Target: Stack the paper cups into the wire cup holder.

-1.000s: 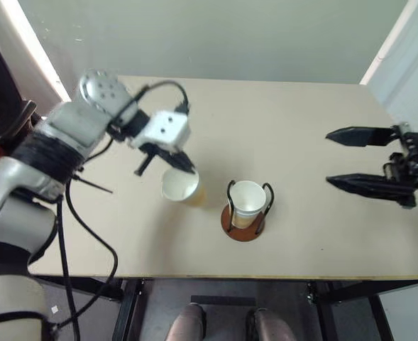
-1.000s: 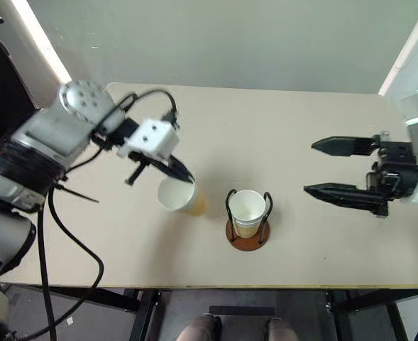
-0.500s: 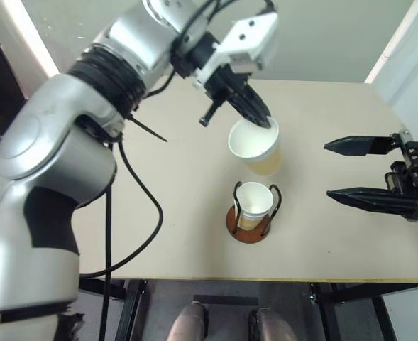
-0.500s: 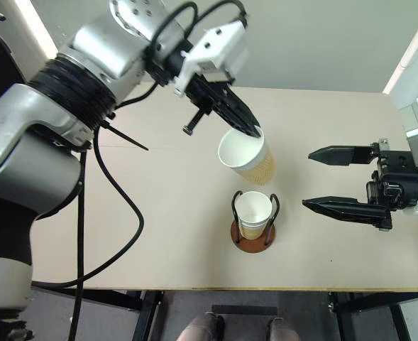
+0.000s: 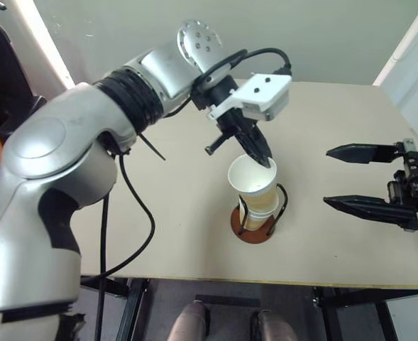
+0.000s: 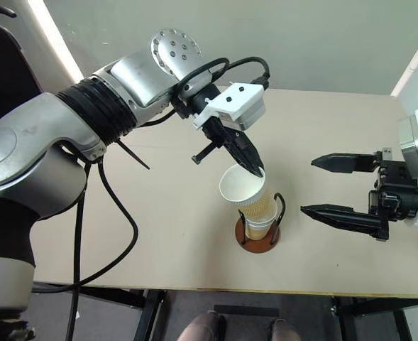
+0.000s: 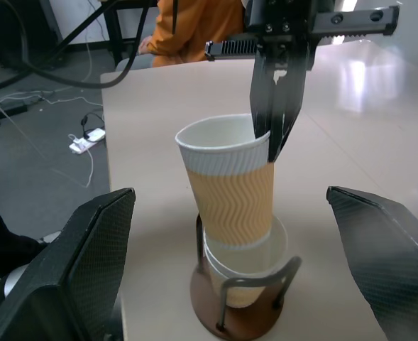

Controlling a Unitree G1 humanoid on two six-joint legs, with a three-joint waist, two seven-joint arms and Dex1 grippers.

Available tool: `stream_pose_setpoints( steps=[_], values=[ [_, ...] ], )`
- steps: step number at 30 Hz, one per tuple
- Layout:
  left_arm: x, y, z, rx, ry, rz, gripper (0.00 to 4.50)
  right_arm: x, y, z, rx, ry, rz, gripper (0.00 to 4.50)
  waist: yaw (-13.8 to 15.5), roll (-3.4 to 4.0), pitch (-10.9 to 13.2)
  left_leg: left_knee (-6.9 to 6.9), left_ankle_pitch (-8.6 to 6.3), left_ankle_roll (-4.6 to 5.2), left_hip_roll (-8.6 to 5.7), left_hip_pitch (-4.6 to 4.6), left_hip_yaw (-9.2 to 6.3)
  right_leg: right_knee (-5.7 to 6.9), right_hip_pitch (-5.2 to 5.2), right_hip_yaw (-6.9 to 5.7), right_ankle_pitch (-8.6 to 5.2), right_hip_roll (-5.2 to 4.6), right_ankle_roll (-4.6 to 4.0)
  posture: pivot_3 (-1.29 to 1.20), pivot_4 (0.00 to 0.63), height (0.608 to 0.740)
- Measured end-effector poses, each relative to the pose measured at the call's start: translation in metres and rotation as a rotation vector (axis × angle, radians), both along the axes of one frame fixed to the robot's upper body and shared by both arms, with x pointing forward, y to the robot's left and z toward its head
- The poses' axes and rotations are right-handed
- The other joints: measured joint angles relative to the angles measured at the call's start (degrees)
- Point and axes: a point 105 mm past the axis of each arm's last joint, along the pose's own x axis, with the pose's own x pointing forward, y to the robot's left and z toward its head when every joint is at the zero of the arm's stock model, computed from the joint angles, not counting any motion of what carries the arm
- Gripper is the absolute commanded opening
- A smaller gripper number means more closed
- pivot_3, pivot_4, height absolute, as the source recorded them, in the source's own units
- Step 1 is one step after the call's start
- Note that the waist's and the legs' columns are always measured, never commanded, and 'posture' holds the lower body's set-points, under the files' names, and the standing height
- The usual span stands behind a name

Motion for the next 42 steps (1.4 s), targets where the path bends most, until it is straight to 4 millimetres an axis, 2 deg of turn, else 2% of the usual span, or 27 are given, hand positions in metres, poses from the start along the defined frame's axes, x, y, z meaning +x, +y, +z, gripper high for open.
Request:
stream_pose_setpoints(
  steps=[10, 14, 24, 29, 33, 37, 42],
  values=[
    [0.005, -0.01, -0.008, 0.031, -0.034, -0.013, 0.03, -0.003, 0.004, -0.002, -0.008, -0.006, -0.012, 4.5, 0.0, 0.0, 0.0, 0.04, -0.02, 0.1, 0.01, 0.06, 0.25, 0.01, 0.01, 0.11, 0.03, -0.02, 0.11, 0.0, 0.15, 0.74],
    [0.007, -0.009, -0.008, 0.036, -0.05, -0.011, 0.03, -0.003, 0.004, -0.008, -0.015, 0.014, -0.025, 4.5, 0.0, 0.0, 0.0, 0.04, -0.04, 0.14, 0.01, 0.05, 0.26, -0.01, 0.01, 0.14, 0.0, -0.02, 0.15, 0.0, 0.15, 0.74],
    [0.012, -0.009, -0.011, 0.055, -0.055, 0.022, 0.03, -0.002, 0.005, -0.008, 0.011, -0.006, -0.038, 4.5, 0.0, 0.0, 0.0, 0.07, -0.05, 0.16, 0.0, 0.05, 0.32, 0.0, 0.01, 0.18, 0.01, -0.02, 0.21, 0.0, 0.15, 0.74],
    [0.009, -0.01, -0.016, 0.074, -0.057, -0.007, 0.03, -0.004, 0.007, -0.008, 0.006, -0.005, -0.026, 4.5, 0.0, 0.0, 0.0, 0.07, -0.06, 0.17, 0.0, 0.05, 0.34, 0.0, 0.01, 0.19, 0.01, -0.02, 0.22, 0.0, 0.15, 0.74],
    [0.012, -0.014, -0.029, 0.117, -0.071, -0.017, 0.03, -0.005, 0.01, -0.004, 0.004, -0.029, -0.01, 4.5, 0.0, 0.0, 0.0, 0.18, -0.06, 0.18, 0.0, 0.05, 0.34, 0.04, 0.02, 0.2, 0.03, -0.02, 0.26, 0.0, 0.15, 0.74],
    [0.015, -0.015, -0.035, 0.133, -0.094, -0.025, 0.89, -0.006, 0.011, -0.005, -0.003, -0.027, 0.001, 4.5, 0.0, 0.01, 0.0, 0.22, -0.08, 0.2, 0.0, 0.05, 0.37, 0.04, 0.02, 0.23, 0.04, -0.02, 0.28, 0.0, 0.15, 0.74],
    [0.019, -0.016, -0.029, 0.074, -0.098, -0.003, 2.68, -0.002, 0.013, 0.0, -0.025, -0.038, 0.035, 4.5, 0.0, 0.03, 0.0, 0.27, -0.08, 0.22, 0.0, 0.04, 0.41, 0.05, 0.02, 0.28, 0.05, -0.01, 0.32, 0.0, 0.15, 0.74]
  ],
)
